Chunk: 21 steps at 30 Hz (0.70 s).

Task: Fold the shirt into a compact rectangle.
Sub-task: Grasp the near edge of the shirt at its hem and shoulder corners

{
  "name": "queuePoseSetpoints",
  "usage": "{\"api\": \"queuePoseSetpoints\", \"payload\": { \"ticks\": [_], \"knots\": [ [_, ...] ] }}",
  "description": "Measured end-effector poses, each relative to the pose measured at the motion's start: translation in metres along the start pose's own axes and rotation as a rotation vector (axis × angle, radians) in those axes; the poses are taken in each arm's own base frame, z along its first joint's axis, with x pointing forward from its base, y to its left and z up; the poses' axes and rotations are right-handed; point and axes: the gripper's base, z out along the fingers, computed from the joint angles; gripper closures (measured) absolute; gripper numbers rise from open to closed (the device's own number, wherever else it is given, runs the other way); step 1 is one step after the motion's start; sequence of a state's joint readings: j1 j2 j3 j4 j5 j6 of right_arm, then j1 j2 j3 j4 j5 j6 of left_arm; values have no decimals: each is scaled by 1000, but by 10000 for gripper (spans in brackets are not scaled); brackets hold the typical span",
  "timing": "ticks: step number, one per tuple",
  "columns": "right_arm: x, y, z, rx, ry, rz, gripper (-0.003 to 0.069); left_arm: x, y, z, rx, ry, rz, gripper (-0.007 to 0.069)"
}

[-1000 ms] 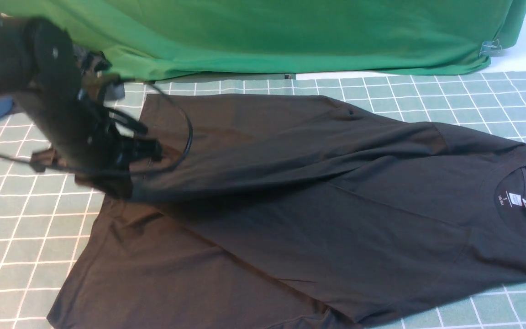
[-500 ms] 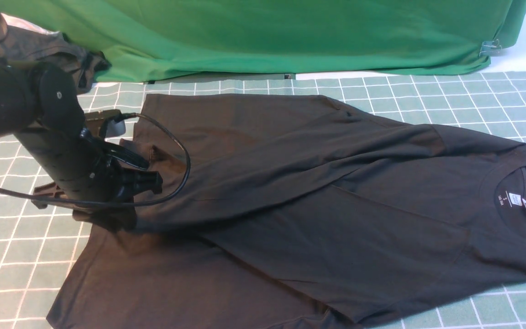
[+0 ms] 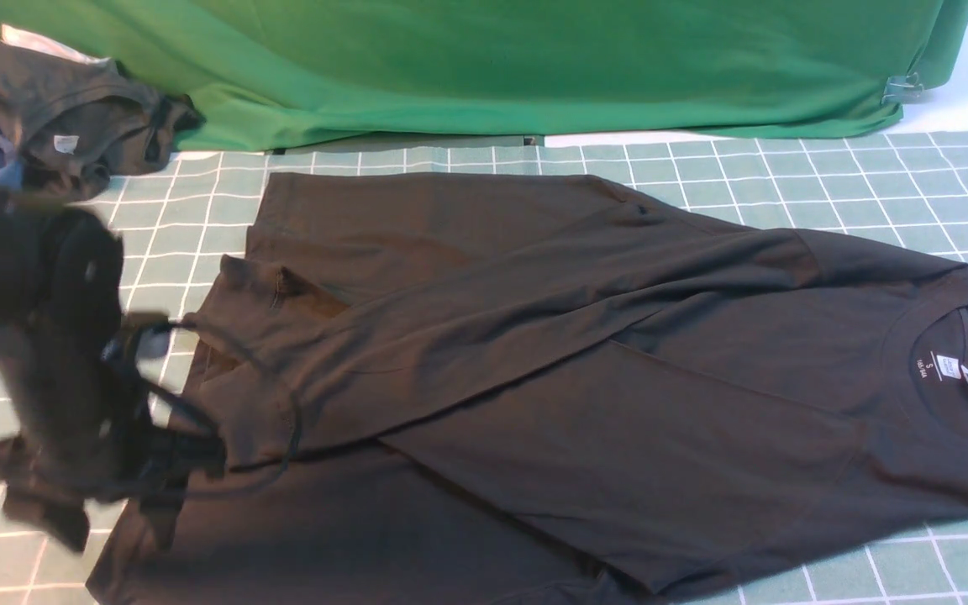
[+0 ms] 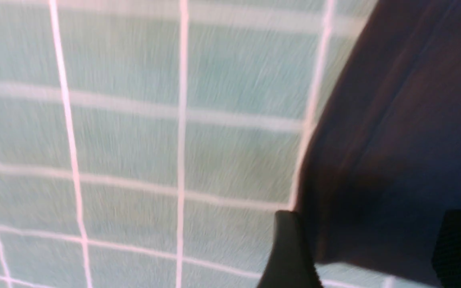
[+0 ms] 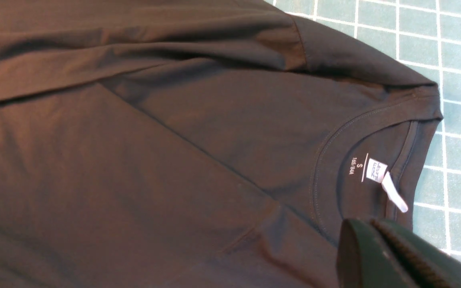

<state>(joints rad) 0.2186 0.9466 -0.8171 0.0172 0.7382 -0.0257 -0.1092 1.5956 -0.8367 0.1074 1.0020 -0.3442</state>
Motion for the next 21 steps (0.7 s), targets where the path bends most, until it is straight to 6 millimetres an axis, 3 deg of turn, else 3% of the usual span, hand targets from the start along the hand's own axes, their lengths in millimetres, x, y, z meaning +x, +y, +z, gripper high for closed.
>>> {"api": "queuePoseSetpoints", "payload": {
  "ticks": [6, 15, 18, 21],
  "knots": [
    [-2, 0, 0, 1, -25, -9, 637, 25, 9, 21, -29, -54, -58, 202],
    [-2, 0, 0, 1, -28, -33, 637, 25, 7, 25, 27, -134, -110, 213],
    [-2, 0, 0, -5, -29, -29, 637, 24, 6, 27, 35, -126, -118, 260],
    [-2, 1, 0, -9, -26, -26, 637, 22, 2, 29, 57, -106, -135, 393]
  ]
}}
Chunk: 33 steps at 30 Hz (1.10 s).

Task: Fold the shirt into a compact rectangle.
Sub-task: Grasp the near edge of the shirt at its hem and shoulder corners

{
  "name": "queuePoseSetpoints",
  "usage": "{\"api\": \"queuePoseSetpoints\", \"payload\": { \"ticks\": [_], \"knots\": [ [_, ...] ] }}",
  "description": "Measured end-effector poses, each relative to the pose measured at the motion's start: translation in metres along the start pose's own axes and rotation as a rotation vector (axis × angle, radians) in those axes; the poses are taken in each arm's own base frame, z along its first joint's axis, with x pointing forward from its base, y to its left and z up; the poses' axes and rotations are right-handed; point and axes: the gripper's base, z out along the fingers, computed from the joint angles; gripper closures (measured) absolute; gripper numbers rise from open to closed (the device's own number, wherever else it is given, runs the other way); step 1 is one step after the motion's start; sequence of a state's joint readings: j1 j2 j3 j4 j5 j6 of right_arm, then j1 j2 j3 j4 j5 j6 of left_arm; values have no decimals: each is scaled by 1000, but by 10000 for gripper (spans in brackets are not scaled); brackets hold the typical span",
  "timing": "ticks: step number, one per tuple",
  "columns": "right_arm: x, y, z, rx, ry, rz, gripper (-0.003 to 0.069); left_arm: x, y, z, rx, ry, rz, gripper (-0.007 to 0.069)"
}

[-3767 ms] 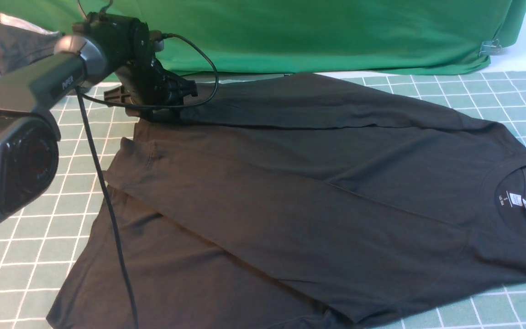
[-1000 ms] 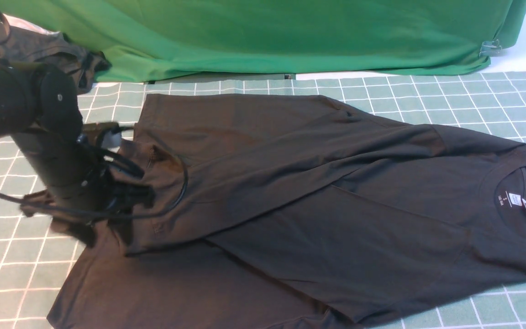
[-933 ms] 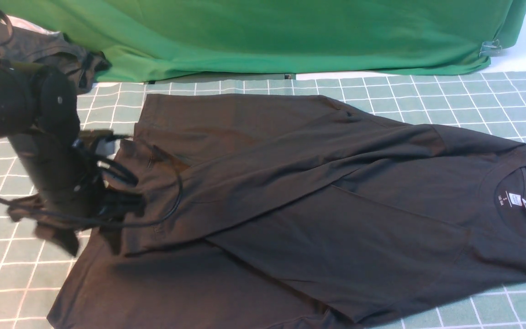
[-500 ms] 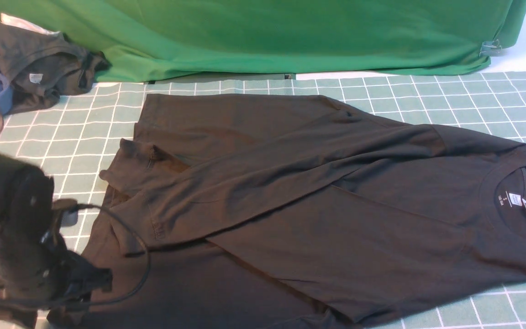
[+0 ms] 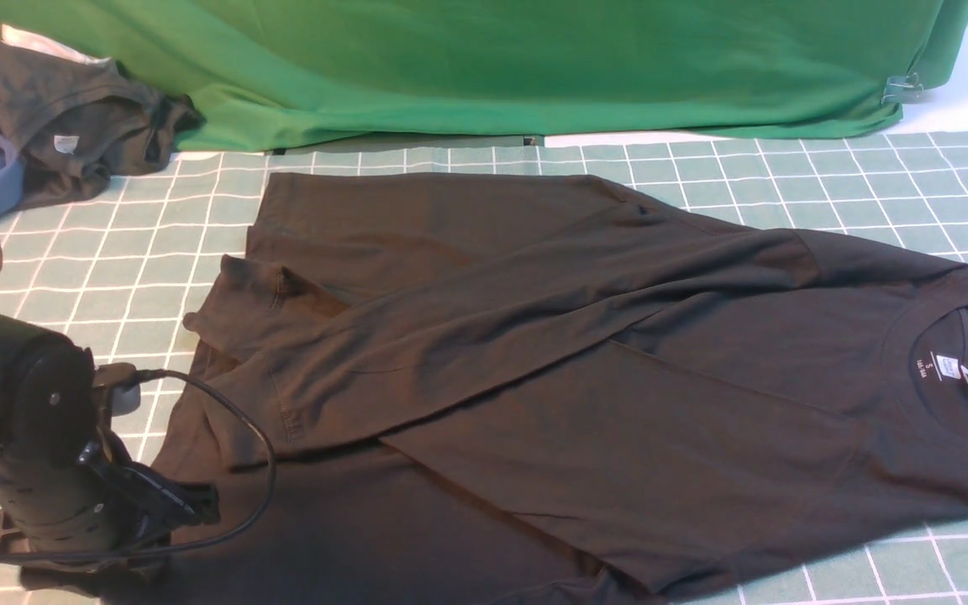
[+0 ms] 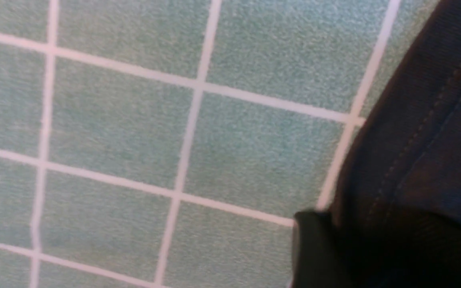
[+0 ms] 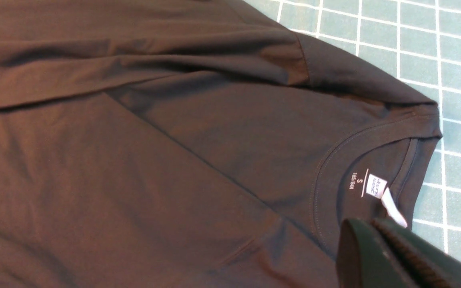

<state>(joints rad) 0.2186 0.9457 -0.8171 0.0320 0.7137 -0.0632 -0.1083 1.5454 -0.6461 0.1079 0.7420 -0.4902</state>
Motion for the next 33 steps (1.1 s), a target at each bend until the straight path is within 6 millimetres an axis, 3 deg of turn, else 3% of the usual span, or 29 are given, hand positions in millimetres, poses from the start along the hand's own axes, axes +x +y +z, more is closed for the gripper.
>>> {"api": "queuePoseSetpoints", "payload": {
  "ticks": [2, 5, 11, 16, 21, 23, 27, 33],
  "knots": [
    [0, 0, 0, -4, 5, -12, 637, 0, -2, 0, 24, 2, 15, 518],
    [5, 3, -1, -39, 58, -66, 637, 0, -3, -3, 37, -8, 41, 595],
    [3, 16, -16, -212, 255, -190, 637, 11, 1, -20, 63, -18, 22, 608],
    [-13, 28, -26, -376, 248, -350, 637, 29, 8, -58, 139, -96, -6, 608],
    [-2, 55, -7, -514, 321, -478, 637, 51, 17, -86, 190, -143, -8, 608],
    [8, 73, 11, -551, 345, -534, 628, 61, 22, -96, 203, -170, -7, 608],
    [27, 102, 45, -556, 369, -662, 529, 71, 29, -106, 195, -202, 1, 608],
    [42, 125, 89, -512, 400, -807, 244, 73, 32, -106, 176, -201, 6, 608]
  ]
}}
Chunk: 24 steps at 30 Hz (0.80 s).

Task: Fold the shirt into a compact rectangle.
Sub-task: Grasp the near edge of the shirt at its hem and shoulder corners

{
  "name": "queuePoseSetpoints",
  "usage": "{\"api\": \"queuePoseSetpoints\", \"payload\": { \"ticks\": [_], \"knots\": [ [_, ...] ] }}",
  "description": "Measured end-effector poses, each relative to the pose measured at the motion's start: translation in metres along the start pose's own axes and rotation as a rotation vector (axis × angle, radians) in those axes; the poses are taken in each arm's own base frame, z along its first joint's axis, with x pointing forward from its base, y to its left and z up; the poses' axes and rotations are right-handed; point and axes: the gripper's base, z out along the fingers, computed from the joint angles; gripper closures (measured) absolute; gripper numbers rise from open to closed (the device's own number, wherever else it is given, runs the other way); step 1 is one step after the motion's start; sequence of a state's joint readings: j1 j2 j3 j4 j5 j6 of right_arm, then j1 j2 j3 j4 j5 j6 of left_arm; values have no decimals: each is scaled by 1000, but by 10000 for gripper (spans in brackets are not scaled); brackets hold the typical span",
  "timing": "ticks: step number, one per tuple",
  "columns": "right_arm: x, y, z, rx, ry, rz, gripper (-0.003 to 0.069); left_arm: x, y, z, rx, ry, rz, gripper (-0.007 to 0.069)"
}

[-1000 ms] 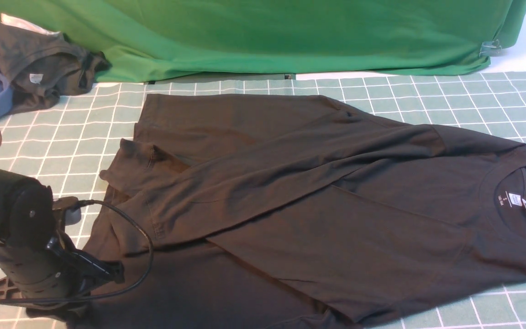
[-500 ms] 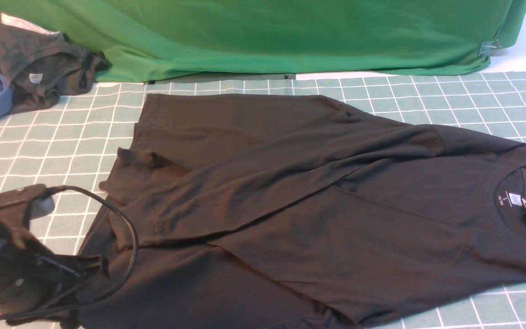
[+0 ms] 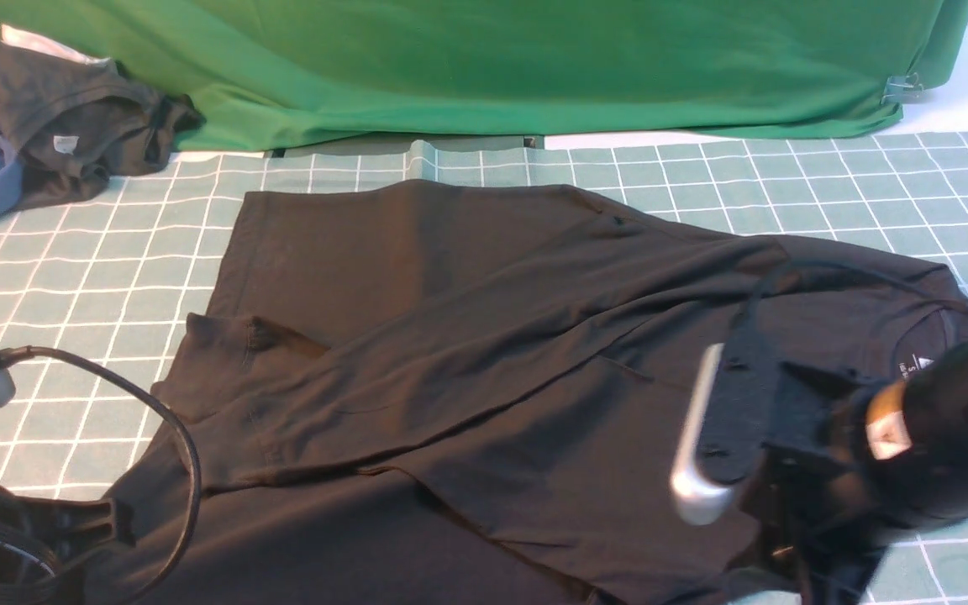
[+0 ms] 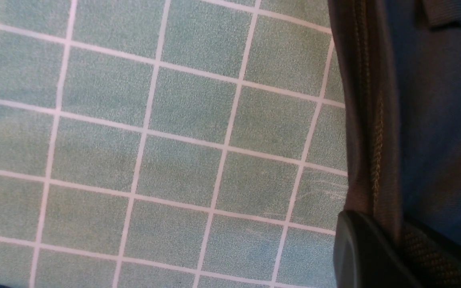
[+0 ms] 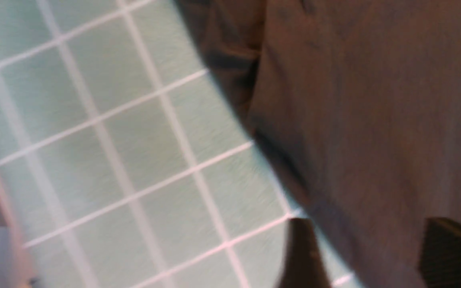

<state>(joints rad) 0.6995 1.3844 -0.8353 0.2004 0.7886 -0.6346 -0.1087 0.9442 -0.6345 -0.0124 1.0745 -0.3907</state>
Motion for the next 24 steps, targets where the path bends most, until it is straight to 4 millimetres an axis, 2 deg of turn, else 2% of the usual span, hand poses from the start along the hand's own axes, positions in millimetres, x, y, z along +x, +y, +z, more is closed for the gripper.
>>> {"api": "queuePoseSetpoints", "payload": {
  "ticks": [4, 5, 6, 10, 15, 18, 19, 20, 24],
  "knots": [
    [-2, -7, 27, -9, 52, -10, 164, -1, 0, 0, 2, -7, 2, 608],
    [-2, -7, 29, -11, 56, -11, 162, -1, 0, 0, 1, -8, 2, 608],
    [-1, -8, 40, -28, 89, -19, 154, -1, 0, 0, 2, -11, 3, 608],
    [2, -10, 64, -65, 156, -39, 150, -1, 0, 0, 1, -16, 4, 608],
    [5, -12, 77, -51, 168, -58, 162, -3, 0, 0, 0, -28, 7, 608],
    [6, -14, 80, -24, 159, -83, 249, -3, 0, 0, 1, -31, 13, 608],
    [6, -14, 80, -22, 159, -85, 256, -3, 0, 0, 1, -31, 13, 608],
    [7, -15, 80, -13, 161, -98, 333, -3, 0, 0, 3, -36, 15, 608],
    [8, -16, 80, -3, 169, -139, 553, -5, -1, 0, 11, -56, 21, 608]
  ]
}}
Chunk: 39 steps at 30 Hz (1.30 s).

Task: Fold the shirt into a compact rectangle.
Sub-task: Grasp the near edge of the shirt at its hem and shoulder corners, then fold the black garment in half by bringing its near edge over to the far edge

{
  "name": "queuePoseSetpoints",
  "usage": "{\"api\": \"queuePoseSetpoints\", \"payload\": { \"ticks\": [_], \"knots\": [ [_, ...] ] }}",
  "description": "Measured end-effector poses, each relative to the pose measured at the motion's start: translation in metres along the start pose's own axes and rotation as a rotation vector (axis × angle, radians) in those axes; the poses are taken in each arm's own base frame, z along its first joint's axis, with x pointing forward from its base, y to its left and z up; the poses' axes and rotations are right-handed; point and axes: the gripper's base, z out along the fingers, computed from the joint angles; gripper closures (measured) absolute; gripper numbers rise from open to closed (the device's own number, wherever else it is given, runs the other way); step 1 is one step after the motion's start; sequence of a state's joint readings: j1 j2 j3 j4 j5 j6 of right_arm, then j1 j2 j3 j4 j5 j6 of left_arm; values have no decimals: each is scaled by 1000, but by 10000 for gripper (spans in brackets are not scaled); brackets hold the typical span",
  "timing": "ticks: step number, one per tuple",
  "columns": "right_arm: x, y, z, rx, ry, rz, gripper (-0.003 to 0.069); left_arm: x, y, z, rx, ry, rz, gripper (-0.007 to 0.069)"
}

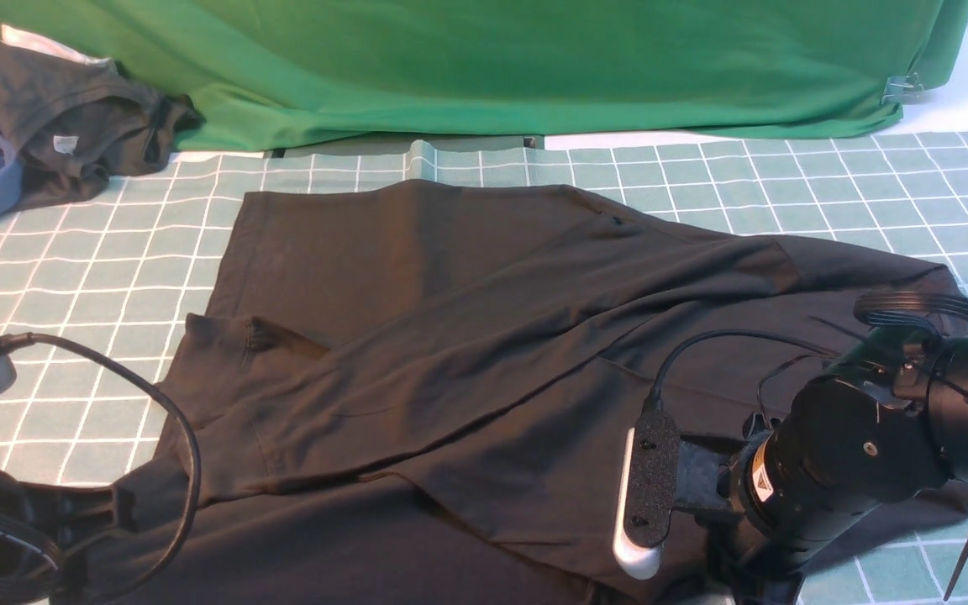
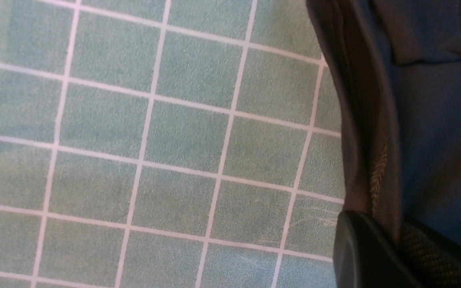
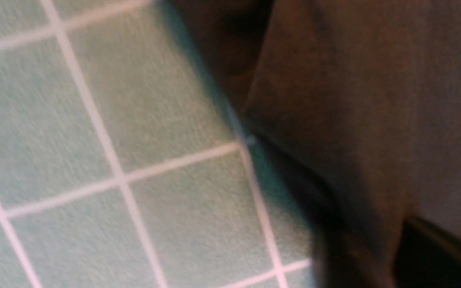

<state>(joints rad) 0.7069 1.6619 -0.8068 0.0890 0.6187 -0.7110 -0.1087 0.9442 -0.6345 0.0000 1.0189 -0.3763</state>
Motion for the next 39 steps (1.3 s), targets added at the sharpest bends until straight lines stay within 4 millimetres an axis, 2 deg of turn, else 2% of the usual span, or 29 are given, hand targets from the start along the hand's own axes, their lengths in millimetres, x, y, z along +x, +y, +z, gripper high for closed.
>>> {"api": "queuePoseSetpoints", "payload": {
  "ticks": [2, 7, 15, 20, 24, 26, 27, 28, 31, 35, 39],
  "knots": [
    [1, 0, -1, -4, 9, -8, 607, 0, 0, 0, 1, -2, 6, 608],
    [6, 5, -13, -30, 37, 9, 622, 2, 1, -3, 1, -1, 15, 608],
    [20, 22, -61, -57, 39, 47, 622, 20, 5, -22, 45, -24, 1, 610],
    [22, 23, -82, -11, 7, 50, 622, 14, 0, -20, 82, -53, -16, 610],
    [18, 13, -96, 64, -1, 33, 623, -7, -8, -20, 90, -90, -18, 610],
    [13, 8, -103, 101, -9, 22, 623, -26, -13, -22, 88, -128, -18, 610],
    [13, 7, -103, 105, -8, 20, 623, -26, -13, -22, 88, -133, -19, 610],
    [10, 4, -108, 122, -16, 15, 623, -42, -19, -24, 87, -161, -20, 610],
    [7, -1, -111, 134, -22, 26, 623, -63, -26, -25, 86, -175, -19, 610],
    [13, -12, -111, 147, -18, 70, 623, -86, -34, -19, 75, -189, -6, 610],
    [24, -31, -114, 185, -29, 129, 623, -111, -43, -18, 75, -212, 3, 610]
  ]
}}
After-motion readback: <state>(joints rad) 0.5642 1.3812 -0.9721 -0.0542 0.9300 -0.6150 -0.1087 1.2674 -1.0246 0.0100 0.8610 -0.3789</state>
